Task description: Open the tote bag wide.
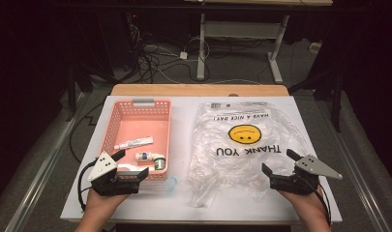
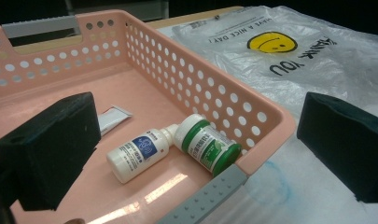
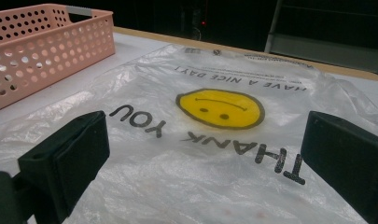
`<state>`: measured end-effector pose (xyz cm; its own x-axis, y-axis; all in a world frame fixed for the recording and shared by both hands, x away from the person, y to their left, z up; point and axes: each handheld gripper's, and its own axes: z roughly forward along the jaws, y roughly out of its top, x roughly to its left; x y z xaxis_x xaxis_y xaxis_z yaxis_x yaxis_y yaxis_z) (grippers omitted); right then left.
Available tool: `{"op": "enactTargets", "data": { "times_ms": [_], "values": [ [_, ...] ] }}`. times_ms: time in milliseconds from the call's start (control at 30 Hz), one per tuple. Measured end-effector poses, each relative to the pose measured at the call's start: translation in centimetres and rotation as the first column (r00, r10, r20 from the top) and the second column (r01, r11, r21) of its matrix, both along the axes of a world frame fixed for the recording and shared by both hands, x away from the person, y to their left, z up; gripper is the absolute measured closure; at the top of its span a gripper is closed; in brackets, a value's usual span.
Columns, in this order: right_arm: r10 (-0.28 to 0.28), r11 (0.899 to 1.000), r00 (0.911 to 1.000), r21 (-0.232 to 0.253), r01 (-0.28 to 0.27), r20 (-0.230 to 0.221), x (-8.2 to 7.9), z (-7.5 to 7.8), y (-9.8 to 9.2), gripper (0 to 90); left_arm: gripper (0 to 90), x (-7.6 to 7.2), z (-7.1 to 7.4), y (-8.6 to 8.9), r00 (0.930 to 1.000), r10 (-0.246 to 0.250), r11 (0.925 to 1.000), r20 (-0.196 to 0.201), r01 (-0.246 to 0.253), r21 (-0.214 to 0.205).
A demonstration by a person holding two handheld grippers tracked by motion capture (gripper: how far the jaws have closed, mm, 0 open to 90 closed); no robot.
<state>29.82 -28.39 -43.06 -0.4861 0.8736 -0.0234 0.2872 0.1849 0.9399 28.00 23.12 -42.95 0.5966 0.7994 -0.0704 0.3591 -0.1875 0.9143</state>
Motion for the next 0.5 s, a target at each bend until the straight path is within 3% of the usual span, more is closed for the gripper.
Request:
{"op": "enactTargets", "data": {
  "times_ms": [433, 500],
  "values": [
    [-0.031, 1.000, 0.9994, -0.002, 0.031, -0.014, 0.0, 0.4, -1.1, 2.0, 0.0, 0.0, 0.0, 0.1, 0.9999, 0.010, 0.9999, -0.001, -0.010, -0.005],
    [-0.041, 0.999, 0.9990, -0.004, 0.041, -0.017, 0.0, 0.5, -1.5, 2.5, 0.0, 0.1, 0.0, 0.1, 0.9998, 0.004, 1.0000, -0.020, -0.004, -0.003]
  ]
}}
